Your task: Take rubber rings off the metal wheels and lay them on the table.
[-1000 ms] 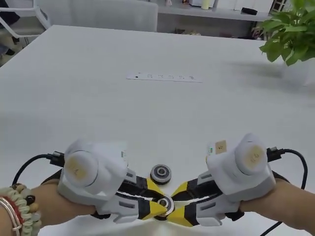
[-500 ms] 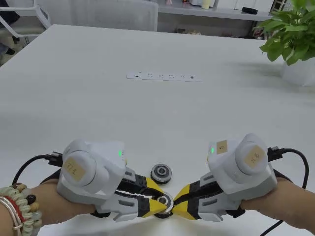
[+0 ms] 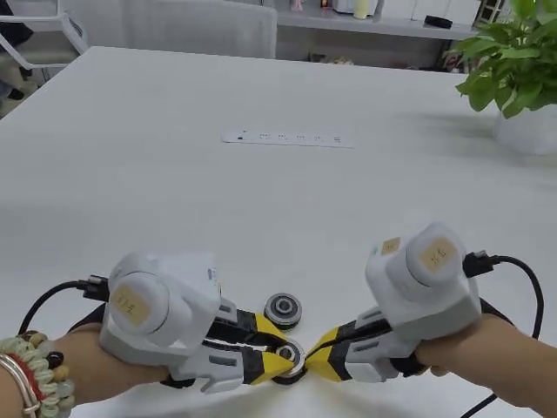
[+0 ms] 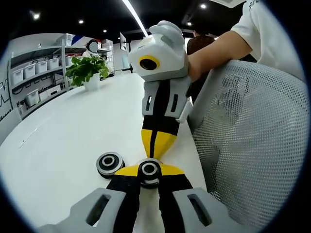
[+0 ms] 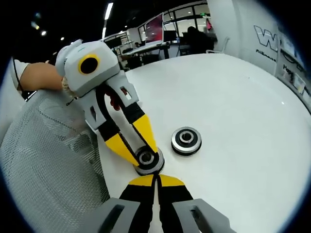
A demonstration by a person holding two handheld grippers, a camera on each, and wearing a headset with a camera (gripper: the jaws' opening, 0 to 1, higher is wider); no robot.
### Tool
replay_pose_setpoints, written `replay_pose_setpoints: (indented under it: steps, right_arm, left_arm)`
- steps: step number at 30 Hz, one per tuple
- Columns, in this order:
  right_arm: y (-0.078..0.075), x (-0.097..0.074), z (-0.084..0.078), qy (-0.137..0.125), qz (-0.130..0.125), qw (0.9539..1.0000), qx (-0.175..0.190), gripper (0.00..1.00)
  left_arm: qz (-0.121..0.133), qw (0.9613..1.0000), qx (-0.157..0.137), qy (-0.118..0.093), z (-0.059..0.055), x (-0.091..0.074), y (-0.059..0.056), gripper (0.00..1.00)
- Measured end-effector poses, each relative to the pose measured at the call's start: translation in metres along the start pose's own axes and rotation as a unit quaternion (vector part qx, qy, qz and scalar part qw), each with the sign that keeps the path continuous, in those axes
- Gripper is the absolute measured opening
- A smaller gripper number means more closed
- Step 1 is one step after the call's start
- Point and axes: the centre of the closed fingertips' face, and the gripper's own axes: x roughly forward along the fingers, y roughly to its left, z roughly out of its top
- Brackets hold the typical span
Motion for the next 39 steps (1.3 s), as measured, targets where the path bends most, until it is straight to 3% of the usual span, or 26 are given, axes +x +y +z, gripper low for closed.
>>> replay_pose_setpoints:
  steps: [2, 5, 8, 13, 17, 22, 26, 31, 39]
  right_arm:
    - [0.000, 0.000, 0.000, 0.002, -0.002, 0.9999, 0.015, 0.00]
    - [-0.001, 0.000, -0.001, 0.006, -0.009, 0.9957, 0.092, 0.00]
    - [-0.006, -0.003, 0.002, -0.007, -0.011, 0.9927, 0.120, 0.00]
    - [-0.007, -0.005, 0.003, -0.022, -0.008, 0.9893, 0.144, 0.00]
    - [-0.006, -0.004, 0.002, -0.019, -0.003, 0.9858, 0.167, 0.00]
    - [-0.007, -0.005, 0.003, -0.023, 0.008, 0.9847, 0.173, 0.00]
    - [-0.007, -0.007, 0.004, -0.032, 0.027, 0.9766, 0.211, 0.00]
    - [-0.007, -0.010, 0.006, -0.044, 0.040, 0.9631, 0.262, 0.00]
    - [-0.007, -0.011, 0.004, -0.041, 0.044, 0.9553, 0.289, 0.00]
  left_arm:
    - [0.000, 1.0000, 0.000, 0.000, 0.000, 0.000, 0.000, 0.08]
    - [0.000, 1.0000, -0.005, -0.001, 0.000, 0.000, 0.000, 0.08]
    - [0.002, 1.0000, -0.004, -0.001, -0.001, 0.000, 0.001, 0.08]
    - [0.004, 1.0000, -0.004, -0.002, -0.001, 0.001, 0.002, 0.08]
    - [0.003, 1.0000, -0.003, -0.002, 0.000, 0.001, 0.001, 0.08]
    - [0.004, 1.0000, -0.001, -0.001, 0.000, 0.001, 0.001, 0.08]
    - [0.006, 1.0000, -0.001, -0.001, 0.000, 0.002, 0.001, 0.08]
    - [0.006, 1.0000, -0.005, -0.004, 0.000, 0.002, 0.001, 0.08]
    - [0.003, 0.9999, -0.008, -0.009, 0.001, 0.003, 0.000, 0.08]
